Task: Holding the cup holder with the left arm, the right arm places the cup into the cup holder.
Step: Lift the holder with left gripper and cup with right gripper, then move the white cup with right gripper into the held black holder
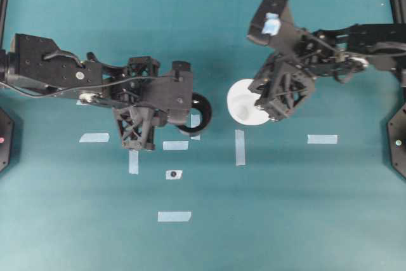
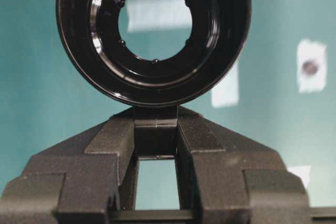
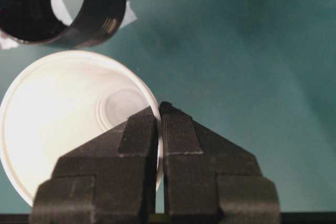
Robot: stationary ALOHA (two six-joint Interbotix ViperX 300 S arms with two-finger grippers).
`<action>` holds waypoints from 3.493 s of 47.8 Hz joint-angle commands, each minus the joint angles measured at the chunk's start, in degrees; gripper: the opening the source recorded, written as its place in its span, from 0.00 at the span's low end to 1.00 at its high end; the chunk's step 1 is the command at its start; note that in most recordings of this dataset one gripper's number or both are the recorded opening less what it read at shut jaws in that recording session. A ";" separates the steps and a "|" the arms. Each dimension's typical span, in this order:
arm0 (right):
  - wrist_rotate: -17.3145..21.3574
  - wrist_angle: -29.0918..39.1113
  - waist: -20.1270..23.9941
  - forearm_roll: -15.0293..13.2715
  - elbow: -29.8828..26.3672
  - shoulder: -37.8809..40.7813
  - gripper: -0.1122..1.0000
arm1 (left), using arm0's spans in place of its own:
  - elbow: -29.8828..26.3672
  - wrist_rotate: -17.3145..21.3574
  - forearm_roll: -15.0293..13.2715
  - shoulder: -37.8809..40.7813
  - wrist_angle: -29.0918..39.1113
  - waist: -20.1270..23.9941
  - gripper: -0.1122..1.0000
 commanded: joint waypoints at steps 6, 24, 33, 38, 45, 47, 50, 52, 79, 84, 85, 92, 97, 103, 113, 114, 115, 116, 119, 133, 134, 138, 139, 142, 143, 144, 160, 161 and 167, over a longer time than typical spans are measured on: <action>2.55 -0.53 -0.09 0.18 1.32 -6.68 0.13 | -2.29 0.00 0.18 -1.67 -0.18 -0.62 0.30; 5.01 -0.70 0.00 0.18 1.41 -12.57 0.13 | -5.19 0.00 0.18 0.09 -0.18 -0.88 0.30; 5.80 -2.29 0.62 0.18 1.14 -12.57 0.13 | -6.86 0.00 0.18 2.02 0.00 -1.14 0.30; 5.89 -4.22 0.62 0.18 1.23 -12.48 0.13 | -8.00 0.00 0.09 3.25 0.09 -1.58 0.30; 6.42 -6.94 1.05 0.18 1.05 -11.69 0.13 | -8.96 0.09 0.18 4.22 0.09 -1.58 0.30; 6.68 -7.56 1.32 0.18 0.97 -11.34 0.13 | -9.23 0.09 0.18 4.31 0.09 -1.58 0.30; 6.77 -8.00 1.58 0.18 0.79 -10.55 0.13 | -9.58 0.18 0.18 4.57 0.09 -1.58 0.30; 6.86 -8.26 1.85 0.18 0.70 -9.84 0.13 | -9.67 0.18 0.18 4.75 0.00 -1.58 0.30; 6.68 -8.53 3.78 0.09 -3.87 -0.09 0.13 | -10.55 0.35 0.18 5.10 1.14 -1.14 0.30; 6.68 -8.35 4.13 -0.09 -4.48 1.23 0.13 | -10.55 0.35 0.18 5.10 1.14 -1.14 0.30; 6.68 -8.17 4.31 -0.09 -4.48 1.41 0.13 | -10.55 0.35 0.18 5.10 1.14 -1.05 0.30; 6.68 -6.50 4.75 -0.26 -5.27 3.08 0.13 | -10.55 0.35 0.18 5.19 1.14 -1.14 0.30; 6.68 -5.10 4.83 -0.70 -5.80 4.22 0.13 | -10.55 0.35 0.18 5.27 1.14 -1.14 0.30; 6.68 -3.78 4.92 -1.67 -6.68 5.45 0.13 | -10.55 0.35 0.18 5.36 1.23 -1.14 0.30; 6.77 -2.81 4.83 -3.60 -8.35 7.56 0.13 | -10.55 0.26 0.18 5.63 1.32 -1.14 0.30; 6.77 -2.72 4.83 -3.69 -8.44 7.73 0.13 | -10.55 0.26 0.18 5.63 1.23 -1.14 0.30; 6.68 -2.64 4.83 -3.78 -8.79 8.17 0.13 | -10.55 0.26 0.18 5.63 1.23 -1.14 0.30; 6.68 -2.55 4.83 -3.87 -8.96 8.44 0.13 | -10.55 0.26 0.18 5.71 1.23 -1.14 0.30; 6.68 -2.29 4.92 -3.87 -9.40 9.23 0.13 | -10.63 0.26 0.18 5.71 1.23 -1.14 0.30; 6.68 -1.85 5.45 -3.96 -10.20 10.63 0.13 | -10.90 0.26 0.18 6.06 1.23 -1.14 0.30; 6.68 -1.85 5.45 -3.96 -10.20 10.63 0.13 | -10.90 0.26 0.18 6.06 1.23 -1.14 0.30; 6.59 -1.85 5.45 -3.96 -10.20 10.63 0.13 | -10.90 0.26 0.09 6.06 1.23 -1.14 0.30; 6.59 -1.85 5.45 -3.96 -10.20 10.63 0.13 | -10.99 0.26 0.18 6.06 1.23 -1.14 0.30; 6.59 -1.85 5.45 -3.96 -10.11 10.63 0.13 | -10.99 0.26 0.18 6.15 1.23 -1.05 0.30; 6.59 -1.85 5.45 -3.96 -10.20 10.63 0.13 | -10.99 0.26 0.18 6.15 1.23 -1.14 0.30; 6.59 -1.85 5.45 -4.04 -10.11 10.72 0.13 | -10.90 0.26 0.18 6.15 1.23 -1.14 0.30; 6.59 -1.85 5.45 -3.96 -10.20 10.72 0.13 | -10.99 0.26 0.18 6.15 1.23 -1.14 0.30; 6.59 -1.85 5.45 -3.96 -10.20 10.72 0.13 | -10.99 0.26 0.18 6.06 1.23 -1.14 0.30; 6.50 -1.85 5.45 -3.96 -10.28 10.72 0.13 | -10.99 0.26 0.18 6.06 1.23 -1.14 0.30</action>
